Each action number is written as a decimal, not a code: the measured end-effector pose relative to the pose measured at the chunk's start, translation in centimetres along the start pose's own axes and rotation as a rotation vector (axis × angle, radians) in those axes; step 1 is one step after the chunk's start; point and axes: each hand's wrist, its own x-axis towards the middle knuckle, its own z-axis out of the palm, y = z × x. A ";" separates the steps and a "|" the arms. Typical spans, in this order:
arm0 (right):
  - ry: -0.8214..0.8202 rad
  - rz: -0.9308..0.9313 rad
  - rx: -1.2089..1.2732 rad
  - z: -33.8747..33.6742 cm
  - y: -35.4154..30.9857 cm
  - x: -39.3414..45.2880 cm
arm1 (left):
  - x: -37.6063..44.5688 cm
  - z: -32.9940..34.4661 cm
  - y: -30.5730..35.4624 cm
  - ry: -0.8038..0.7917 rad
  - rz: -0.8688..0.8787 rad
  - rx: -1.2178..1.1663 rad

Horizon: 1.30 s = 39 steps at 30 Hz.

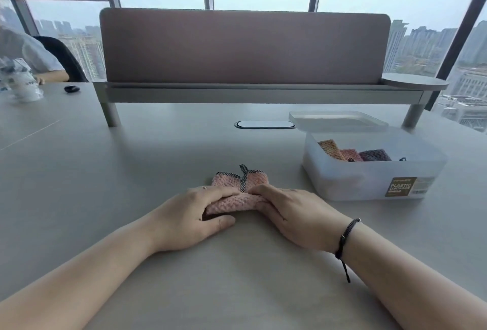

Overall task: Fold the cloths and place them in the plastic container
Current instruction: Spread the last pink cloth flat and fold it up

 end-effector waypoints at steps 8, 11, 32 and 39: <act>0.217 0.061 0.354 -0.3 0.7 0.3 | 0.5 0.0 -0.6 0.333 -0.074 -0.224; 0.252 0.151 0.481 0.1 1.1 0.7 | 1.1 0.2 -0.6 0.364 -0.136 -0.326; 0.116 0.399 0.172 0.2 0.9 1.8 | 2.0 0.9 -2.0 0.192 -0.282 -0.120; 0.120 0.287 0.773 -0.5 1.1 1.3 | 1.4 -0.4 -1.0 0.105 -0.122 -0.611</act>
